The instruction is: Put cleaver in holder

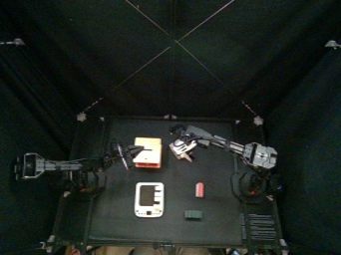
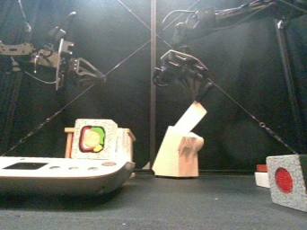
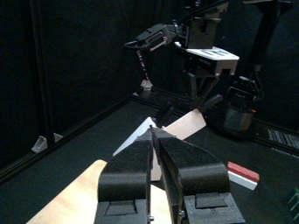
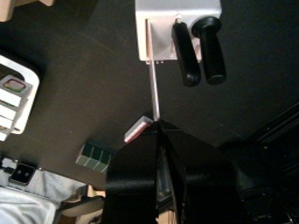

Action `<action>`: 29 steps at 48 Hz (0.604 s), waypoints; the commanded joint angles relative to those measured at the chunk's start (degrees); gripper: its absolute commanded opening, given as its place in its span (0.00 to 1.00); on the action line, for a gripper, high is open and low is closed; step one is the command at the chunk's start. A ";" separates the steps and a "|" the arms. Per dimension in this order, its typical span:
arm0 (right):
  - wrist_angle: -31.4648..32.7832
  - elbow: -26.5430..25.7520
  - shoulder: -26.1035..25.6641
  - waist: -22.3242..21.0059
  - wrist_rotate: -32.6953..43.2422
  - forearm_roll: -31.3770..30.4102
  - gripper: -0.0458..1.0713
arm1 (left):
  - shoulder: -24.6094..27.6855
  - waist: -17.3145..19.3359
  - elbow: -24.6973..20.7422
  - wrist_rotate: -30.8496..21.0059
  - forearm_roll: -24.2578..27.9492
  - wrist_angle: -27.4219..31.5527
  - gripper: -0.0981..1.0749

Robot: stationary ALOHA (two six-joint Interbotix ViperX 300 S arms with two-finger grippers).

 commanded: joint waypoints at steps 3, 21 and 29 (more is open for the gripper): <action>0.09 -2.90 -1.76 -0.44 0.00 -1.76 0.53 | -0.70 0.18 -0.53 0.09 0.00 -0.26 0.51; 3.08 -2.02 -4.83 1.41 0.00 -1.93 0.79 | -1.32 0.26 0.00 0.00 -0.62 -0.26 0.51; 3.69 1.49 -6.24 2.72 0.18 -1.23 0.79 | -1.32 0.26 0.00 0.09 -1.23 -0.26 0.51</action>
